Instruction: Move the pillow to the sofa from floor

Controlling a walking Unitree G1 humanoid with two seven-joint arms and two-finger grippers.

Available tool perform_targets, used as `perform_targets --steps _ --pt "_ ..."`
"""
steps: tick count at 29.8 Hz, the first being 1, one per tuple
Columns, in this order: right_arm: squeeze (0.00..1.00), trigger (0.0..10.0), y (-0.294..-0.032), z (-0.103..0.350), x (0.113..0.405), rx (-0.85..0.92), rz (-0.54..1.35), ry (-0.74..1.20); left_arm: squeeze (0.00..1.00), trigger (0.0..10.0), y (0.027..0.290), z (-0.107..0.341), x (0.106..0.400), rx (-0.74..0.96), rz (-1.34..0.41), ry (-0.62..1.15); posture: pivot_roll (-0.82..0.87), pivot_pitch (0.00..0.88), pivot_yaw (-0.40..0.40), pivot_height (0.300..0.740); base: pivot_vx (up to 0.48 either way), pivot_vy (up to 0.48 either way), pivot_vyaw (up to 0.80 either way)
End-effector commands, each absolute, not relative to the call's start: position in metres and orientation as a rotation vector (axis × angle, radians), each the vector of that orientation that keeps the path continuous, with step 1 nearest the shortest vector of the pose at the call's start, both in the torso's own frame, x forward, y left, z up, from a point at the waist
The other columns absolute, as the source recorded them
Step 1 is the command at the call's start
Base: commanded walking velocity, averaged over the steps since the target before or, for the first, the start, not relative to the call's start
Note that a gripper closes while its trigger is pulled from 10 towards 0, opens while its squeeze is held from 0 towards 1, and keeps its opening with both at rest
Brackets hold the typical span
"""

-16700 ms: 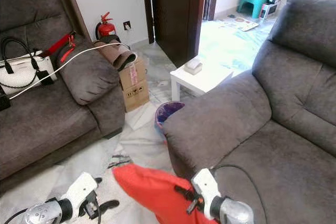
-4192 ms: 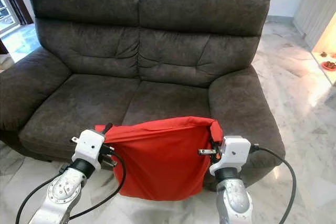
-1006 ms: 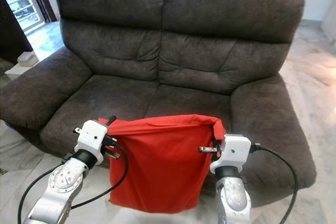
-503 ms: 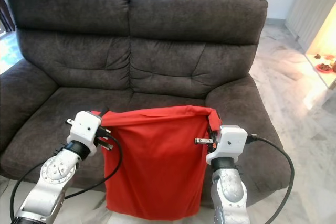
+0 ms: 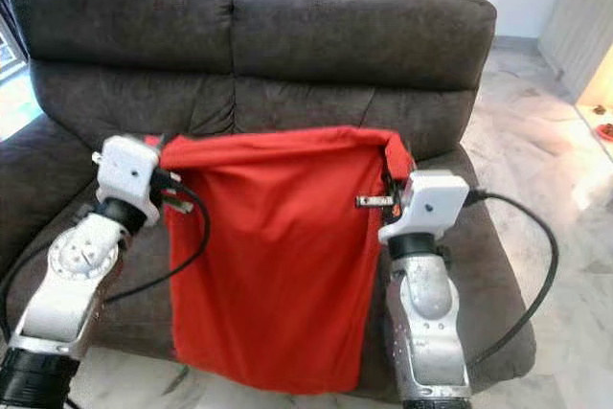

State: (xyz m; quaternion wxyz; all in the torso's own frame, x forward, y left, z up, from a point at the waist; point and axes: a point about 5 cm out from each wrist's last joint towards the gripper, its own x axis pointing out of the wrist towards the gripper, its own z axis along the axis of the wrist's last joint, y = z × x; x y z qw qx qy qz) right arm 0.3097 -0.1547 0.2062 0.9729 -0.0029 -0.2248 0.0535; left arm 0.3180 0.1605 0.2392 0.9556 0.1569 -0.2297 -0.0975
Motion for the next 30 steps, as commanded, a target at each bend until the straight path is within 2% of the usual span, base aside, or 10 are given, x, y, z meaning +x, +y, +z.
perform_targets --steps 1,9,14,22,26,30 --pt "0.00 10.0 -0.148 0.227 0.306 0.008 0.129 -0.547 0.00 10.0 0.171 0.270 0.312 0.291 -0.141 -0.588 0.03 0.044 0.027 0.740 0.285 0.000 0.00" --pt "0.00 10.0 -0.159 0.207 0.307 0.012 0.076 -0.457 0.00 10.0 0.171 0.257 0.309 0.292 -0.154 -0.535 0.03 0.054 0.028 0.740 0.286 0.000 0.00" --pt "0.00 10.0 -0.138 0.217 0.302 -0.056 0.225 -0.506 0.00 10.0 0.171 0.258 0.310 0.287 -0.153 -0.530 0.03 0.055 0.029 0.740 0.291 0.000 0.00" --pt "0.00 10.0 -0.136 0.233 0.307 -0.060 0.231 -0.571 0.00 10.0 0.169 0.257 0.311 0.284 -0.158 -0.526 0.03 0.056 0.033 0.740 0.290 0.000 0.00" --pt "0.00 10.0 -0.125 0.252 0.307 -0.068 0.307 -0.641 0.00 10.0 0.170 0.259 0.310 0.285 -0.150 -0.529 0.03 0.058 0.027 0.740 0.292 0.000 0.00" --pt "0.00 10.0 -0.117 0.249 0.306 -0.071 0.366 -0.625 0.00 10.0 0.169 0.256 0.309 0.289 -0.157 -0.522 0.03 0.061 0.025 0.740 0.214 0.000 0.00"
